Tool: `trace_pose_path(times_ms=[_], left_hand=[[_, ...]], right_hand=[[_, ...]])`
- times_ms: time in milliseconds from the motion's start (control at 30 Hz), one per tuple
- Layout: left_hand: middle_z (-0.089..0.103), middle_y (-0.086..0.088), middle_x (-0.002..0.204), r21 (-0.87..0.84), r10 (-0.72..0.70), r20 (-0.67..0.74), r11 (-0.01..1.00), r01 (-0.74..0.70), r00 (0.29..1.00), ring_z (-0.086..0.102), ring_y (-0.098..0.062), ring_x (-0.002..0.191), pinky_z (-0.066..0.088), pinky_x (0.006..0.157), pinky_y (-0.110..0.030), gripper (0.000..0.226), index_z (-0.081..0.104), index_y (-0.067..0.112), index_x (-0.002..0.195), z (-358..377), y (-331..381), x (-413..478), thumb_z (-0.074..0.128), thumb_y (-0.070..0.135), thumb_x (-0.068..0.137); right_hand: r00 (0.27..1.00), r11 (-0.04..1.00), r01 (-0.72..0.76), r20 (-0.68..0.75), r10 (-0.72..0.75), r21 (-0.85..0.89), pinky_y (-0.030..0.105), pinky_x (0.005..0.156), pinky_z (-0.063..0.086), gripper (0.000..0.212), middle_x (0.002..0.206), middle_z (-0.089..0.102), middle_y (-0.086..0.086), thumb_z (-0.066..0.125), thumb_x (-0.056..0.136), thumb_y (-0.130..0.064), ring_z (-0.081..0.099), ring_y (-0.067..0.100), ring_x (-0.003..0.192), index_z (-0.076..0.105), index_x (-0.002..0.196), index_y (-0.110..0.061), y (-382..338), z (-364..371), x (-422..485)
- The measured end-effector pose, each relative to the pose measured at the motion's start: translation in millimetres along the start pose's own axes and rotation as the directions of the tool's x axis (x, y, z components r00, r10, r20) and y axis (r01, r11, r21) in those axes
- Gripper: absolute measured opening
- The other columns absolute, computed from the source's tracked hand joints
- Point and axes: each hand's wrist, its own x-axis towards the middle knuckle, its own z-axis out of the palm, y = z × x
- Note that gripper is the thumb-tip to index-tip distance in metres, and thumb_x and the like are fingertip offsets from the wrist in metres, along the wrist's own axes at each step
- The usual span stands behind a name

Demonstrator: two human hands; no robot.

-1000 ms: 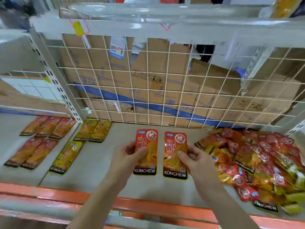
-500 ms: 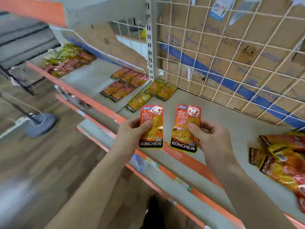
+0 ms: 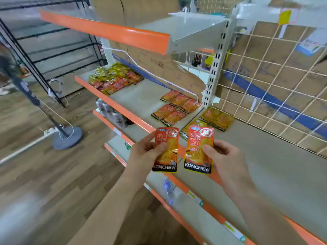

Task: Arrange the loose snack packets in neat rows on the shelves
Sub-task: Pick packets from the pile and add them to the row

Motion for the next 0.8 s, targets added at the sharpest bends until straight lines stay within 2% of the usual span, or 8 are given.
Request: trace_pose_path(times_ms=[133,200,300,367,500,633,700,800], left_hand=[[0.075,-0.011,0.088,0.069,0.019,0.021,0.997,-0.021,1.0,0.073,-0.033,0.083,0.056,0.093,-0.053,0.034,0.073,0.04,0.107,-47.5,12.8,26.4,0.079,0.018,0.082],[0.075,-0.009,0.088,0.095,0.028,0.014,0.995,-0.029,1.0,0.074,-0.034,0.086,0.055,0.094,-0.053,0.034,0.071,0.041,0.108,-69.0,16.8,37.9,0.077,0.015,0.086],[0.074,-0.016,0.093,0.119,0.035,0.057,0.992,-0.041,0.998,0.074,-0.036,0.088,0.055,0.094,-0.054,0.038,0.068,0.032,0.122,-95.3,20.5,54.2,0.075,0.015,0.089],[0.072,-0.022,0.097,0.125,0.051,0.08,0.99,-0.06,0.995,0.072,-0.039,0.091,0.055,0.094,-0.055,0.037,0.068,0.031,0.123,-109.3,22.4,62.6,0.071,0.012,0.091],[0.073,-0.006,0.081,0.137,0.07,0.122,0.987,-0.087,0.99,0.072,-0.021,0.078,0.059,0.088,-0.044,0.035,0.069,0.036,0.118,-130.7,22.9,74.4,0.068,0.011,0.093],[0.068,0.012,0.066,0.128,0.062,0.154,0.988,-0.082,0.986,0.069,-0.009,0.067,0.056,0.072,-0.024,0.034,0.066,0.031,0.121,-144.4,24.9,86.8,0.066,0.01,0.094],[0.068,0.012,0.067,0.12,0.051,0.148,0.99,-0.069,0.988,0.07,-0.012,0.069,0.056,0.073,-0.027,0.031,0.068,0.029,0.118,-148.8,27.0,92.2,0.067,0.01,0.093],[0.074,0.002,0.078,0.111,0.023,0.129,0.993,-0.037,0.991,0.073,-0.021,0.076,0.058,0.08,-0.036,0.025,0.07,0.029,0.11,-152.0,30.5,99.3,0.07,0.012,0.091]], right_hand=[[1.0,0.999,-0.01,-0.015,0.011,0.037,0.053,0.09,0.056,0.016,0.077,0.076,-0.004,0.07,0.087,-0.004,0.071,0.024,0.08,0.073,0.081,-0.019,0.2,54.5,6.0],[1.0,0.999,-0.008,-0.019,0.008,0.039,0.049,0.088,0.056,0.016,0.076,0.076,-0.004,0.071,0.087,-0.004,0.071,0.023,0.078,0.073,0.08,-0.018,3.0,78.8,8.0],[0.999,1.0,0.005,-0.032,-0.004,0.026,0.041,0.081,0.054,0.012,0.076,0.075,-0.005,0.072,0.087,-0.006,0.07,0.02,0.079,0.073,0.083,-0.018,8.3,108.8,11.8],[0.998,0.999,0.012,-0.062,-0.009,0.048,0.032,0.076,0.053,0.013,0.072,0.074,-0.01,0.072,0.087,-0.006,0.069,0.011,0.073,0.07,0.086,-0.019,12.0,124.3,14.1],[0.994,0.997,0.04,-0.106,-0.032,0.066,0.013,0.059,0.047,0.014,0.067,0.07,-0.012,0.071,0.088,-0.004,0.062,-0.002,0.06,0.069,0.087,-0.019,17.5,147.6,14.4],[0.995,0.994,0.07,-0.077,-0.064,0.079,0.011,0.058,0.045,0.014,0.068,0.071,-0.008,0.065,0.091,-0.001,0.061,0.0,0.061,0.071,0.085,-0.013,19.4,162.7,10.8],[0.995,0.995,0.07,-0.07,-0.065,0.066,0.011,0.056,0.042,0.011,0.069,0.069,-0.006,0.064,0.092,-0.003,0.058,-0.001,0.058,0.071,0.087,-0.01,18.9,167.4,11.5],[0.995,0.996,0.075,-0.078,-0.07,0.058,0.023,0.07,0.046,0.006,0.084,0.073,0.008,0.067,0.092,-0.011,0.064,0.011,0.075,0.072,0.093,-0.009,16.6,174.5,15.7]])
